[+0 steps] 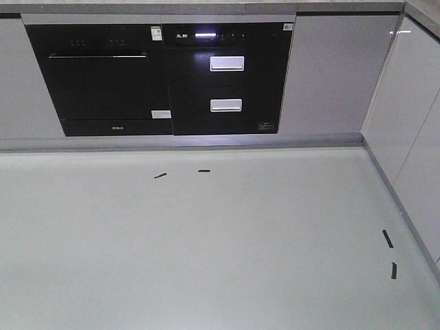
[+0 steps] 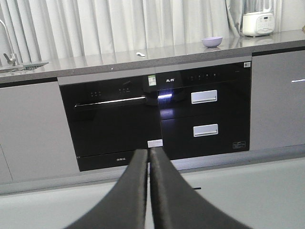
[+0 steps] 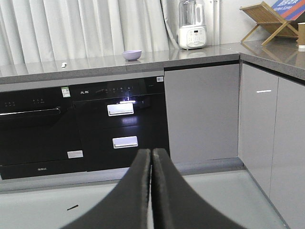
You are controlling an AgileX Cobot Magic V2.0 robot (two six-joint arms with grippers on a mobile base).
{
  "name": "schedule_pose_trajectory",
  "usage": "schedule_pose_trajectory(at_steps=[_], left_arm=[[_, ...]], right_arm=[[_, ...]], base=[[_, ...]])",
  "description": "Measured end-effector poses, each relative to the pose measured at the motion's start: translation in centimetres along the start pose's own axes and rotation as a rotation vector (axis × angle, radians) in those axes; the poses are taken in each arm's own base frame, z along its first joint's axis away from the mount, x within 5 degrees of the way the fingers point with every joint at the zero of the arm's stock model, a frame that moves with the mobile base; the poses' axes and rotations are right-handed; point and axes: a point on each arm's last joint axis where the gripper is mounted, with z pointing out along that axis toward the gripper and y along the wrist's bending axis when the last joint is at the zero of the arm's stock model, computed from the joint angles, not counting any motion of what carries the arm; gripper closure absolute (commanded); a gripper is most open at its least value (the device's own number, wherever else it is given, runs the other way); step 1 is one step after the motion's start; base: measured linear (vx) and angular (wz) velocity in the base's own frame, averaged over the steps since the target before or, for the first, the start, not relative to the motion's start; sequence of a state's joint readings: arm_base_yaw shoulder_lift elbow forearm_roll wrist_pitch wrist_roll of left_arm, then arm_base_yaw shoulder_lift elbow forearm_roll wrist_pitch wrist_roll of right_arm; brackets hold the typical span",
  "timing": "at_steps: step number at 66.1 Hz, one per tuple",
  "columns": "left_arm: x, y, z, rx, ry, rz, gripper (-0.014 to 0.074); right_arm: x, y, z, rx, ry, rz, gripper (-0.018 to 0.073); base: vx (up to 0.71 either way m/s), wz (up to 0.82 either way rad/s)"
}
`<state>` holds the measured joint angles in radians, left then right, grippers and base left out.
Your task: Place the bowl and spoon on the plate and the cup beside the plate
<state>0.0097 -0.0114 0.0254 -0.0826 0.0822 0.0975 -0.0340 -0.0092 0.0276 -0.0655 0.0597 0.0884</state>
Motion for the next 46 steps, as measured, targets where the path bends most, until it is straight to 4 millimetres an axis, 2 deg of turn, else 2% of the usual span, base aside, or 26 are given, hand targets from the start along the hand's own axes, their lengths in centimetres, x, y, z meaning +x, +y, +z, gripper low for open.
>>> schedule_pose_trajectory(at_steps=[46], left_arm=[[0.00,0.00,0.00,0.000,0.000,0.000,0.0602]], right_arm=[[0.00,-0.01,0.00,0.002,0.000,0.000,0.0564]], base=[[0.00,0.00]])
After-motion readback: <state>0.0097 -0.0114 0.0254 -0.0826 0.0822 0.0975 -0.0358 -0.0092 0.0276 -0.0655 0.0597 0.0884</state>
